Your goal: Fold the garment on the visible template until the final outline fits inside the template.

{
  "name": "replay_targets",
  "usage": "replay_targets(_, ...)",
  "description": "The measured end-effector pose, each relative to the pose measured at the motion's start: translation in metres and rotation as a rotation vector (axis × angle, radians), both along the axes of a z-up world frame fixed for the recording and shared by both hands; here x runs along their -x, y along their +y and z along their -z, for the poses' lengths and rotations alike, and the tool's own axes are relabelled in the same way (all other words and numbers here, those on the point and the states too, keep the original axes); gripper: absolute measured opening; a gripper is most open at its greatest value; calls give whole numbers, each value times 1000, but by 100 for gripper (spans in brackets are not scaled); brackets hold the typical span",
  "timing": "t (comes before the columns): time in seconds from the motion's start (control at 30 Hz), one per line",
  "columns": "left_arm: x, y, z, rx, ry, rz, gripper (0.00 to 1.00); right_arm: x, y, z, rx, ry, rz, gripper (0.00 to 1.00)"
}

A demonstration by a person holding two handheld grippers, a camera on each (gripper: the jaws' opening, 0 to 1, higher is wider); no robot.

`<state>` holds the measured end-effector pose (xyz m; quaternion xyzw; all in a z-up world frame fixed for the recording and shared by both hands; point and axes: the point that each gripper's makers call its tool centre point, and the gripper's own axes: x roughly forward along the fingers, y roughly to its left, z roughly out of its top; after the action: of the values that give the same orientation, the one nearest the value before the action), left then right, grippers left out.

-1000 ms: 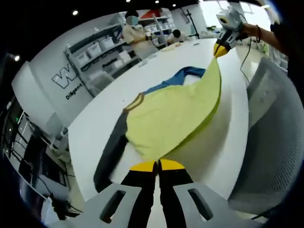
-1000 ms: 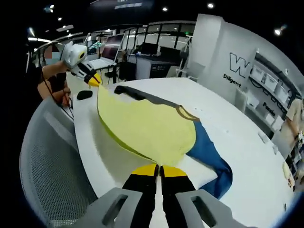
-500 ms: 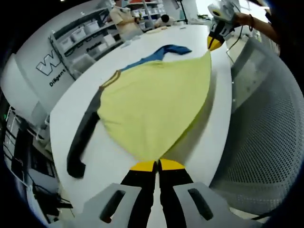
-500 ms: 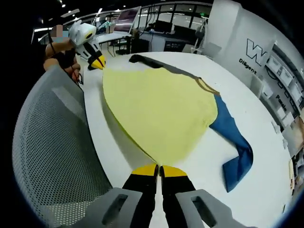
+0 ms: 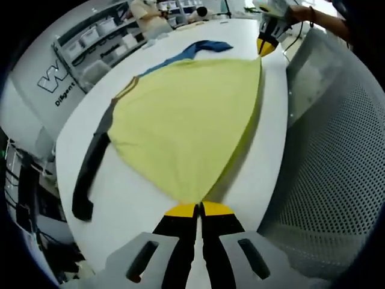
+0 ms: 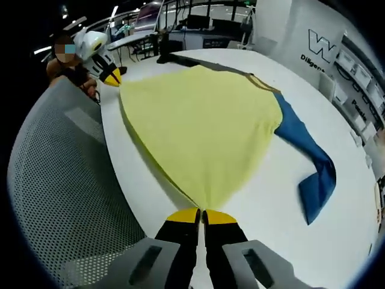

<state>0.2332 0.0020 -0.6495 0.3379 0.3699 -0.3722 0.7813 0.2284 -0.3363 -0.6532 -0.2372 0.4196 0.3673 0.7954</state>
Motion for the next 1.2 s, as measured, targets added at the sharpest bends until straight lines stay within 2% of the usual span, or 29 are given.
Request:
replay_targets(0.13,3,1,4,-12,10,-7,2,4,-3,8,21,9,-7,0)
replay_targets(0.27,4,3,8,-25,5,-15,2,6,-5,12,3,24,13,0)
replay_targets(0.43,8,3,13,-10,19,-39,2,9,-5,15,3,31,15,0)
replay_targets(0.67,12,4,21,-25,33,-53,2,10,-6,20,-14,64,79,0)
replay_targets(0.73,13,5,24,-45,40,-51,2,11,-7,21,-12,65,81,0)
replay_targets(0.87,13,5,25,-33,44,-75,3,17,-10,29,14,88,78,0)
replay_targets(0.93,13,4,24,3,49,-108,6,14,-9,26,-37,91,140,0)
replay_targets(1.0,13,3,21,47,54,-138,12,12,-11,24,-53,91,166,0)
replay_targets(1.03,12,3,18,78,54,-181,16,11,-12,22,-65,83,182,0)
replay_targets(1.1,9,3,9,132,37,-220,26,6,-13,16,-107,72,236,6)
replay_targets(1.17,4,0,1,199,16,-254,34,-3,-12,5,-175,46,293,16)
replay_targets(1.2,2,-3,-5,257,7,-267,37,-6,-11,1,-201,37,310,20)
